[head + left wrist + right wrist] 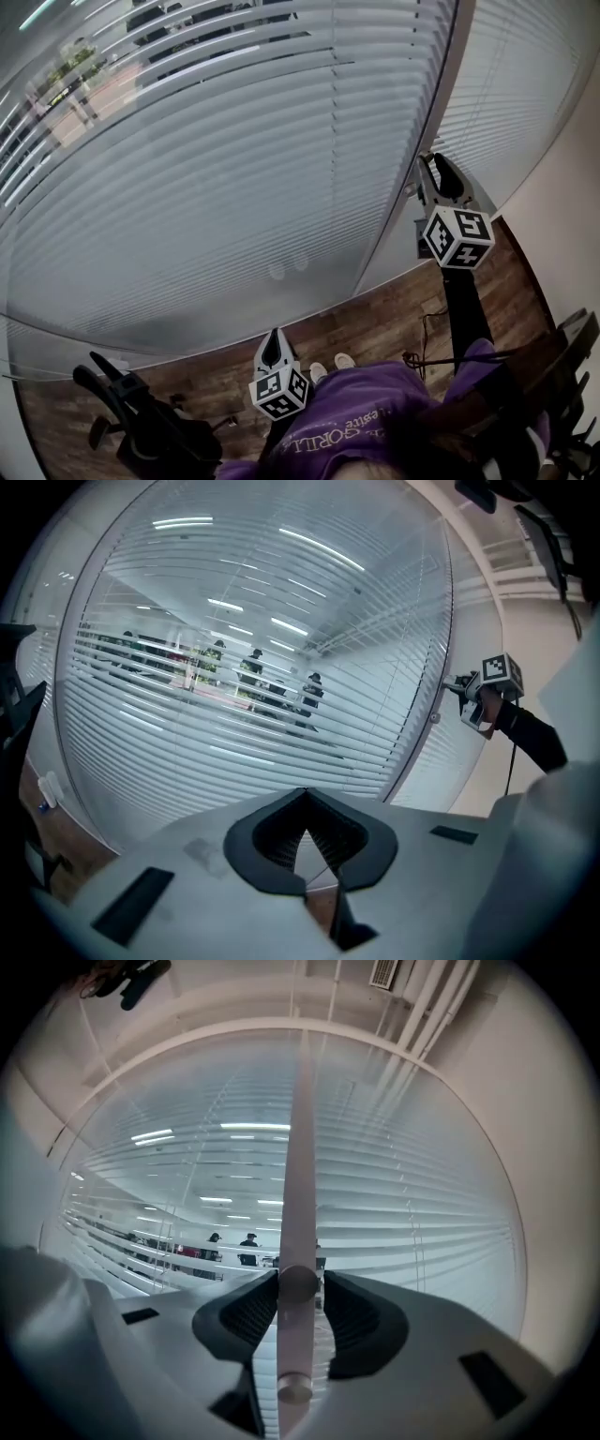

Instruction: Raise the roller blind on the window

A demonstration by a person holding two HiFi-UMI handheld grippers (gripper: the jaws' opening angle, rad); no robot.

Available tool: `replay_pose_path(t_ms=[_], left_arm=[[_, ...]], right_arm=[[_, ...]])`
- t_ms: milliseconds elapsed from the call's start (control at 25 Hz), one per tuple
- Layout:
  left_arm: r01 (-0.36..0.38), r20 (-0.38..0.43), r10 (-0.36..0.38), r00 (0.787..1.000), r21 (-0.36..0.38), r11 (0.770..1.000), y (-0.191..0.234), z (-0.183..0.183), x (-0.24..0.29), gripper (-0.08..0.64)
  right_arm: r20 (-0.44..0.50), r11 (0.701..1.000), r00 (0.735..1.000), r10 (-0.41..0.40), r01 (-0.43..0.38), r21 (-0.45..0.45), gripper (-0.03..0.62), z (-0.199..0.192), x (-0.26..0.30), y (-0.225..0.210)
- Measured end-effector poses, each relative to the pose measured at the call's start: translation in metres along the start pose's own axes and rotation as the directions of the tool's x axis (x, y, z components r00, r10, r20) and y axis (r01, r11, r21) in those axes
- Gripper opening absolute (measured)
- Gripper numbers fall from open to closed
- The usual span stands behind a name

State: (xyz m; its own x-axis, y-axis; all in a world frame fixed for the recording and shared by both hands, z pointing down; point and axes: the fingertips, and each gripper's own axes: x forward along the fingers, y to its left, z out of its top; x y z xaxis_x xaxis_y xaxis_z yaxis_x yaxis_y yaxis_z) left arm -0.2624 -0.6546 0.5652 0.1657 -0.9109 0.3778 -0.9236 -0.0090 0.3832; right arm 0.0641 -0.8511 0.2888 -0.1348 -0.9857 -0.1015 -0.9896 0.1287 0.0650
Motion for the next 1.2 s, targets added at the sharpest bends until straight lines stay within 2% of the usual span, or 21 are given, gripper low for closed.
replay_pose_path(t_ms=[160,280,440,520,600,680,840,920,960,1000,1080,1120,1160,1200], left_arm=[[-0.031,0.000,0.031,1.000,-0.001,1.000,0.021,-0.007,0.003,0.000],[-0.050,0.001,0.050,0.999,-0.008,0.999,0.029,-0.010,0.005,0.001],[-0.051,-0.002,0.051,0.999,-0.002,0.999,0.028,-0.007,0.005,0.001],[-0.044,-0.006,0.044,0.999,0.006,0.999,0.028,-0.009,0.008,0.000],[-0.039,-0.008,0.039,0.999,0.010,0.999,0.027,-0.011,0.010,0.000],[-0.038,-0.009,0.038,0.999,0.010,0.999,0.026,-0.013,0.011,0.001],[-0.038,-0.009,0.038,0.999,0.007,0.999,0.024,-0.014,0.010,0.000],[-0.039,-0.008,0.039,0.999,0.007,0.999,0.024,-0.014,0.010,0.000],[-0.039,-0.007,0.039,0.999,0.009,0.999,0.023,-0.014,0.010,0.000],[-0.039,-0.006,0.039,0.999,0.011,0.999,0.023,-0.014,0.010,0.000],[-0.038,-0.003,0.038,0.999,0.013,0.999,0.022,-0.013,0.010,0.000],[-0.038,-0.002,0.038,0.999,0.014,0.999,0.021,-0.013,0.011,0.000],[-0.037,-0.001,0.037,0.999,0.014,0.999,0.021,-0.013,0.011,0.000],[-0.038,0.001,0.038,0.999,0.015,0.999,0.021,-0.012,0.012,0.000]], right_arm=[[-0.013,0.998,1.000,0.026,-0.025,0.065,0.127,-0.024,0.008,0.008],[0.009,0.999,1.000,0.026,-0.026,0.031,0.127,-0.026,0.007,0.010],[0.013,0.997,0.999,0.040,-0.039,-0.073,0.127,-0.020,0.005,0.012],[0.004,0.987,0.999,0.043,-0.041,-0.153,0.127,-0.021,0.005,0.014],[-0.008,0.966,0.999,0.046,-0.047,-0.255,0.127,-0.022,0.005,0.017],[-0.023,0.932,0.998,0.052,-0.057,-0.358,0.127,-0.021,0.006,0.021],[-0.046,0.834,0.998,0.051,-0.068,-0.547,0.126,-0.018,0.006,0.027],[-0.057,0.759,0.998,0.037,-0.065,-0.648,0.126,-0.020,0.006,0.030],[-0.060,0.700,0.998,0.024,-0.059,-0.711,0.124,-0.022,0.006,0.030],[-0.060,0.622,0.998,0.008,-0.052,-0.782,0.124,-0.025,0.006,0.030],[-0.053,0.439,0.998,-0.028,-0.035,-0.898,0.124,-0.030,0.006,0.031],[-0.044,0.371,0.998,-0.041,-0.025,-0.928,0.124,-0.031,0.006,0.032],[-0.031,0.342,0.998,-0.047,-0.013,-0.940,0.124,-0.032,0.005,0.032],[-0.018,0.358,0.999,-0.047,0.000,-0.934,0.124,-0.032,0.005,0.032]])
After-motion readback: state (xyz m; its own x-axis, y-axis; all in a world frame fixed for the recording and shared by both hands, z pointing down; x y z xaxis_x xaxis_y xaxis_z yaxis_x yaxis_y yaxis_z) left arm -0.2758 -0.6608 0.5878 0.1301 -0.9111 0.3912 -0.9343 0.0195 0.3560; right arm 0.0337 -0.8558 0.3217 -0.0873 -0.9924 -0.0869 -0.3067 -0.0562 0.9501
